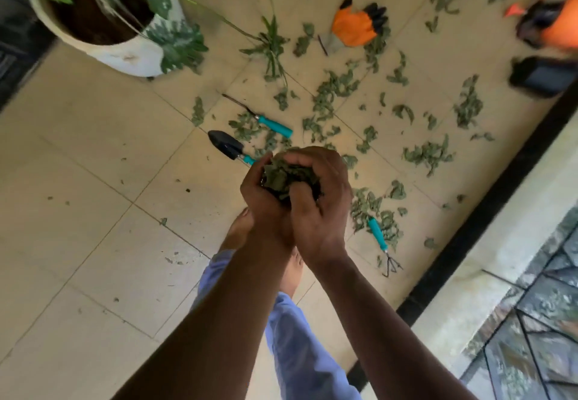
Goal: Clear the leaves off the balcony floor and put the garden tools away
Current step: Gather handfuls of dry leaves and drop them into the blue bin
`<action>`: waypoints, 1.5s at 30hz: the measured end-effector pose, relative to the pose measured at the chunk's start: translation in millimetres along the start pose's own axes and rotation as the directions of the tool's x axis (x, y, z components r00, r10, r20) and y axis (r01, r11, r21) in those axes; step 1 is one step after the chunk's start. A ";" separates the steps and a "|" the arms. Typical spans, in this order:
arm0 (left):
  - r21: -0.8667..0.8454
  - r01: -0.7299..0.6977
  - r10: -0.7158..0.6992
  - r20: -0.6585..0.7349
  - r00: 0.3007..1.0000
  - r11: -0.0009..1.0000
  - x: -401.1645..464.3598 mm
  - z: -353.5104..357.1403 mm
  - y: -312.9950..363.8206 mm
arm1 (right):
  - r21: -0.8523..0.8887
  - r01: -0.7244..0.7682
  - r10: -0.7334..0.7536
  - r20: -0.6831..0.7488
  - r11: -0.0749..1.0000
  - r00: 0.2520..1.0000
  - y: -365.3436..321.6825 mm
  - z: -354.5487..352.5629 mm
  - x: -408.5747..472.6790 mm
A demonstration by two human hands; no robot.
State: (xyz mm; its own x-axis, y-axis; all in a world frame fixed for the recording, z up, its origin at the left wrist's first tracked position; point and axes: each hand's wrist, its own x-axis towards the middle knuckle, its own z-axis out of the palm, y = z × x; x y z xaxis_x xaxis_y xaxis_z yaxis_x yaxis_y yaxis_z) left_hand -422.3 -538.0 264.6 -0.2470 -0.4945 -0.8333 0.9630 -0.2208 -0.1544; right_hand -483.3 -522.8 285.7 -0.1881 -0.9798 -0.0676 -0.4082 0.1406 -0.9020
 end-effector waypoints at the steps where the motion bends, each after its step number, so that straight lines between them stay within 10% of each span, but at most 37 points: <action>1: -0.068 -0.035 0.035 0.004 0.999 0.997 -10.1 5.9 3.6 | 0.069 -0.010 0.008 0.018 0.998 1.000 -10.5 3.3 3.2; 12: -0.394 -0.510 0.557 0.004 0.830 0.764 -119.4 1.0 105.9 | 0.542 -0.606 0.287 0.560 0.583 0.777 -113.5 104.7 -20.2; 23: -0.563 -0.683 0.734 -0.186 0.653 0.465 -234.2 -143.0 285.7 | 0.231 -0.672 0.143 0.880 0.704 0.453 -188.4 294.7 -167.4; 35: -0.681 -0.732 0.844 -0.375 0.383 0.030 -408.4 -400.6 475.3 | -0.169 -0.820 0.329 0.944 0.547 0.025 -269.0 519.6 -472.0; 45: -0.662 -0.740 0.756 -0.543 0.365 -0.117 -502.2 -598.3 615.4 | -0.441 -0.665 0.463 0.872 0.603 -0.158 -294.4 689.6 -679.0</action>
State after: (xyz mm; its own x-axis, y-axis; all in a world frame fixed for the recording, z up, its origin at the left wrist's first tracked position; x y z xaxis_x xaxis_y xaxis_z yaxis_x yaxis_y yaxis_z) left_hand 358.8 77.4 270.5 0.6964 0.1086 -0.7094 0.1411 0.9485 0.2837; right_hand 380.7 3.1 303.1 0.6194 0.0965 -0.7791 -0.5150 0.7990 -0.3105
